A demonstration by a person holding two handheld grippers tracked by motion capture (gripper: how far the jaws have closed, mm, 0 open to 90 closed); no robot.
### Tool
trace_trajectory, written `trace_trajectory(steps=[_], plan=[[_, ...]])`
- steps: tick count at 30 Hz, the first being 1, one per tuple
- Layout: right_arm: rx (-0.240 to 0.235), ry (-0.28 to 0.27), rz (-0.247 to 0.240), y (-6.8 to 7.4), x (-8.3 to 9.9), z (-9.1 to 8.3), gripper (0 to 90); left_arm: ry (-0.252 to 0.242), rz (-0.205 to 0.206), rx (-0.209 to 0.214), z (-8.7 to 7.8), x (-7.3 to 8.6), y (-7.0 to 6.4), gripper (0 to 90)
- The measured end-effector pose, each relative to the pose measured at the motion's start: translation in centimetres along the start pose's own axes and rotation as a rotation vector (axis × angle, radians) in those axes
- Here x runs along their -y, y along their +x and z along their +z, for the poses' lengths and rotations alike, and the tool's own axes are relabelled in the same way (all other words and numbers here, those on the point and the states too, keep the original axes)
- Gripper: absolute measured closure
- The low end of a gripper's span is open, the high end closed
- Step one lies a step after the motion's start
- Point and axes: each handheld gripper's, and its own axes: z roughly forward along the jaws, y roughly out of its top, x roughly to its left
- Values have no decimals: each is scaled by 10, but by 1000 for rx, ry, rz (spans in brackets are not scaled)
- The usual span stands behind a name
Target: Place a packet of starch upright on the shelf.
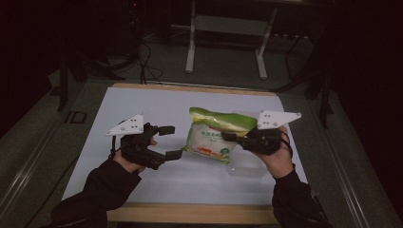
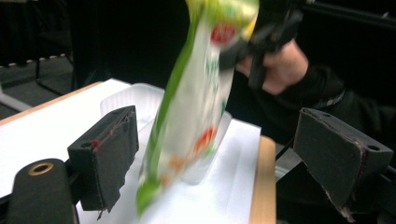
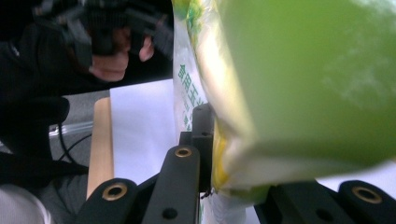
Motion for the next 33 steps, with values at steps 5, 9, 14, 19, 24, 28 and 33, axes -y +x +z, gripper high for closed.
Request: trace_trajectory(steps=[5,9,14,19,24,28,33], plan=[[49,5,-7,-15,-11,-21,832,-13,-18,-44,-4,14,5,88],[80,23,-19,-27,-15,-35,832,-1,-62,-53,-6,25,12,43],[135,50,-24,-40,-17,-48,832,41,-106,-23,-6,42,17,28],[173,81,-21,-57,-16,-59,832,64,-122,-66,-7,58,19,18],[199,117,6,-72,-9,-64,832,108,-96,-157,-9,68,20,4],[211,125,29,-79,-1,-65,832,97,-106,-154,-11,75,23,4],[214,150,71,-88,19,-62,832,90,-95,-156,-11,81,23,5]])
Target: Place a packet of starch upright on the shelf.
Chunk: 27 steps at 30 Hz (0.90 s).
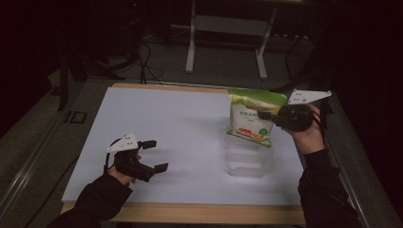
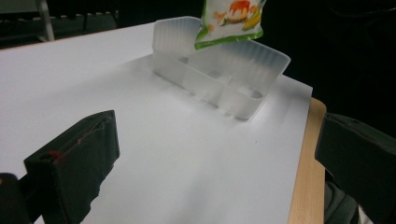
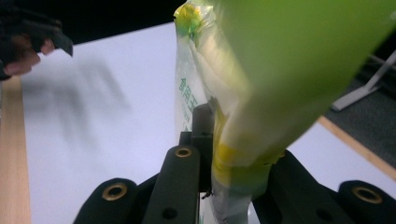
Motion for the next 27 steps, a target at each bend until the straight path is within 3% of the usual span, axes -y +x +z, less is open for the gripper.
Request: trace_trajectory(steps=[10,19,25,27], plan=[[9,69,23,-7,20,20,832,-5,20,-8,2,2,-2,5],[-19,76,76,-10,49,34,832,-3,3,-14,2,8,3,5],[-33,48,112,-12,60,35,831,0,-1,-15,3,11,5,5],[-44,71,116,-13,71,41,831,-3,-8,-8,4,13,6,5]])
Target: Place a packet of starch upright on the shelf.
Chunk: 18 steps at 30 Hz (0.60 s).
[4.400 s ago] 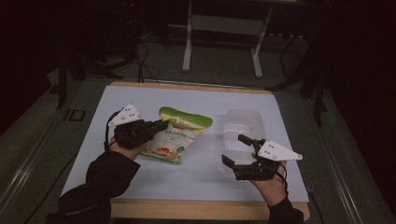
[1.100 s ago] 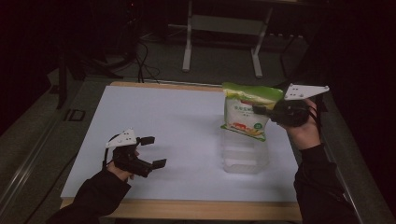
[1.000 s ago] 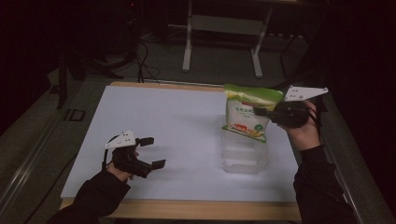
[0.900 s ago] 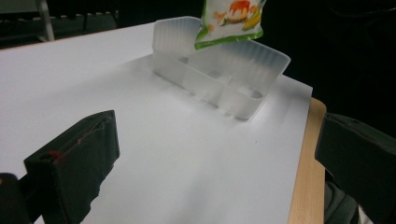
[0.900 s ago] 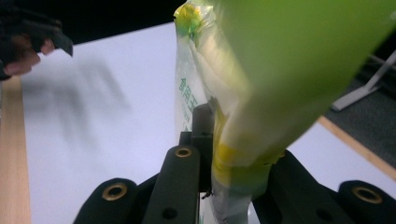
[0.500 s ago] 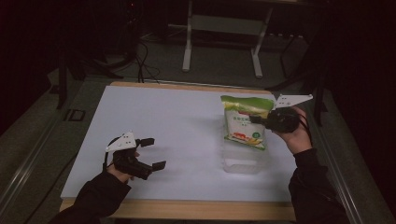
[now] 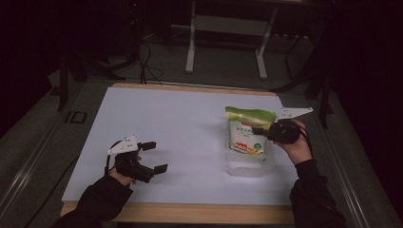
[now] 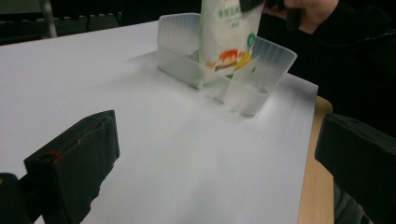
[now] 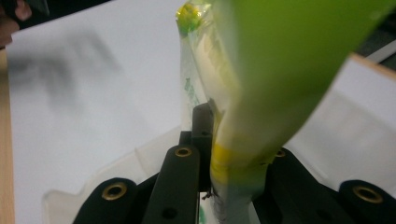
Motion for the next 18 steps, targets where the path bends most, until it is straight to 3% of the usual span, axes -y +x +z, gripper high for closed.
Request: trace_trajectory(steps=[9,13,18], plan=[[-2,-43,40,-8,22,-1,829,-3,-3,6,-1,0,0,5],[6,-43,35,-9,24,-2,828,-3,1,6,0,0,0,5],[7,-30,85,-7,22,-2,786,0,6,4,0,1,-1,5]])
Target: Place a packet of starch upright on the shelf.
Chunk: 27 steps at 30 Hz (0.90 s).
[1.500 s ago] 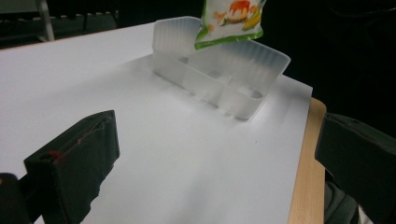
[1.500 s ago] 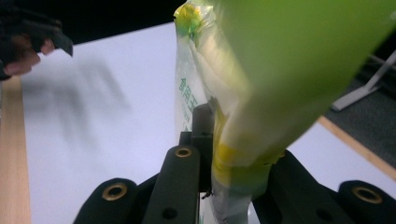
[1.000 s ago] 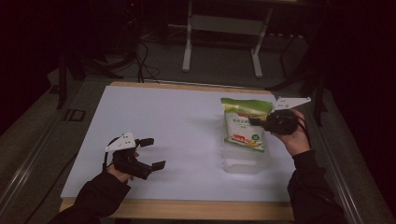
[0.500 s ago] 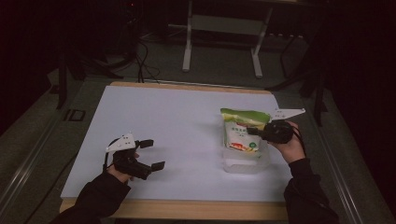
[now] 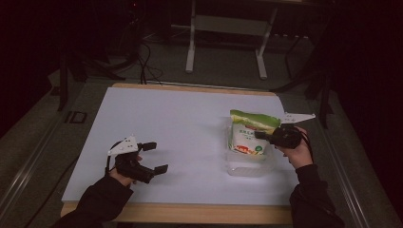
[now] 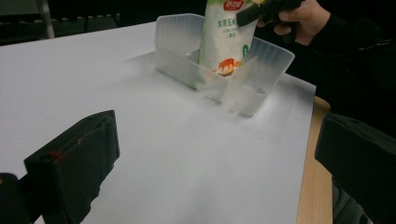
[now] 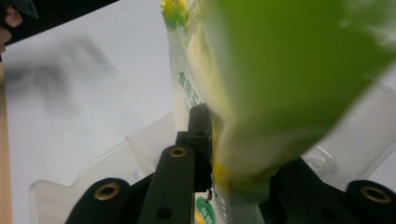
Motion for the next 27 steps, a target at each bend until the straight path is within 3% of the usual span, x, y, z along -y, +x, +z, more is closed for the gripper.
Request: trace_trajectory(steps=[6,11,13,16,19,21,22,25,27], plan=[[30,-28,5,5,-7,-3,594,8,6,2,1,1,0,5],[106,-87,-20,11,-20,-13,410,13,11,5,1,0,-1,5],[142,-103,-9,11,-26,-17,332,13,8,8,1,0,-1,5],[165,-136,-10,14,-37,-24,246,11,6,12,0,0,-1,5],[164,-180,-16,19,-47,-33,134,12,9,13,0,0,-2,5],[153,-198,-18,21,-50,-35,134,14,10,13,0,0,-2,5],[137,-234,-21,27,-55,-41,127,13,9,16,0,0,-2,5],[119,-246,-42,36,-59,-44,109,15,15,12,1,0,-2,5],[119,-260,-69,51,-64,-46,113,14,16,12,0,0,-3,5]])
